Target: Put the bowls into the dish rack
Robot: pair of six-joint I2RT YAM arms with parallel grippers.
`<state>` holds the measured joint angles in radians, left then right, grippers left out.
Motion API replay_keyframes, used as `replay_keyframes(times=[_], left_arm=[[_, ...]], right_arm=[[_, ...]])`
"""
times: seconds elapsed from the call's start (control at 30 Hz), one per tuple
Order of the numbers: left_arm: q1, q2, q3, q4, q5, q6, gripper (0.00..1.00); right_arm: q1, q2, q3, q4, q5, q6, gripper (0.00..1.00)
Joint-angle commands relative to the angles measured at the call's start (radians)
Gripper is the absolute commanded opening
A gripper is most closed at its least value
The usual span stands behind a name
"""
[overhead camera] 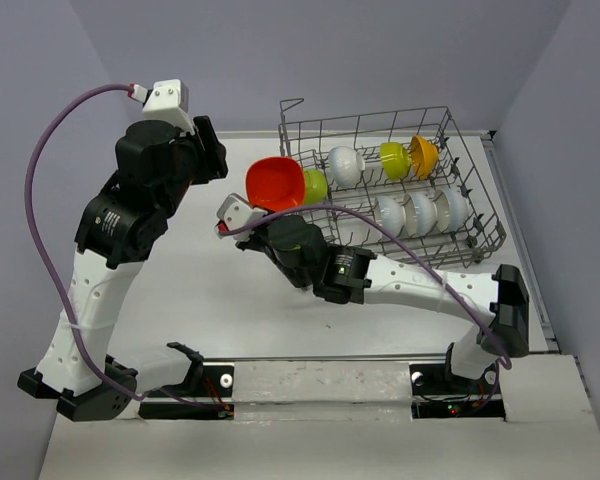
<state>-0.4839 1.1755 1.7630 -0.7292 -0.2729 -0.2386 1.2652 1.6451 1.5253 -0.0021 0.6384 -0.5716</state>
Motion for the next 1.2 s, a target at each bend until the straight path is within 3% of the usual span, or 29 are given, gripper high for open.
replay_keyframes(times=[0.0,0.27,0.57,0.7,0.83,1.03,1.17], left_arm=[[0.002,-0.014,0.061,0.059,-0.049,-0.011,0.66],[0.004,-0.022,0.032,0.094,-0.049,-0.004,0.69],[0.005,-0.017,-0.034,0.162,0.018,-0.007,0.69],[0.005,-0.014,-0.039,0.169,0.032,0.002,0.69],[0.005,-0.014,-0.042,0.168,0.032,0.012,0.69],[0.008,-0.023,-0.082,0.182,0.029,0.019,0.7],[0.01,-0.025,-0.106,0.198,0.038,0.018,0.7]], right_arm=[[-0.064,-0.108,0.065,0.122,0.142,-0.022,0.01],[-0.305,-0.266,0.068,0.131,0.123,0.153,0.01],[-0.575,-0.393,0.004,0.042,-0.095,0.445,0.01],[-0.818,-0.387,-0.022,-0.021,-0.43,0.656,0.01],[-0.955,-0.323,0.008,-0.024,-0.752,0.827,0.01],[-1.014,-0.251,0.013,0.053,-1.106,0.982,0.01],[-1.049,-0.254,-0.042,0.157,-1.23,1.09,0.01]])
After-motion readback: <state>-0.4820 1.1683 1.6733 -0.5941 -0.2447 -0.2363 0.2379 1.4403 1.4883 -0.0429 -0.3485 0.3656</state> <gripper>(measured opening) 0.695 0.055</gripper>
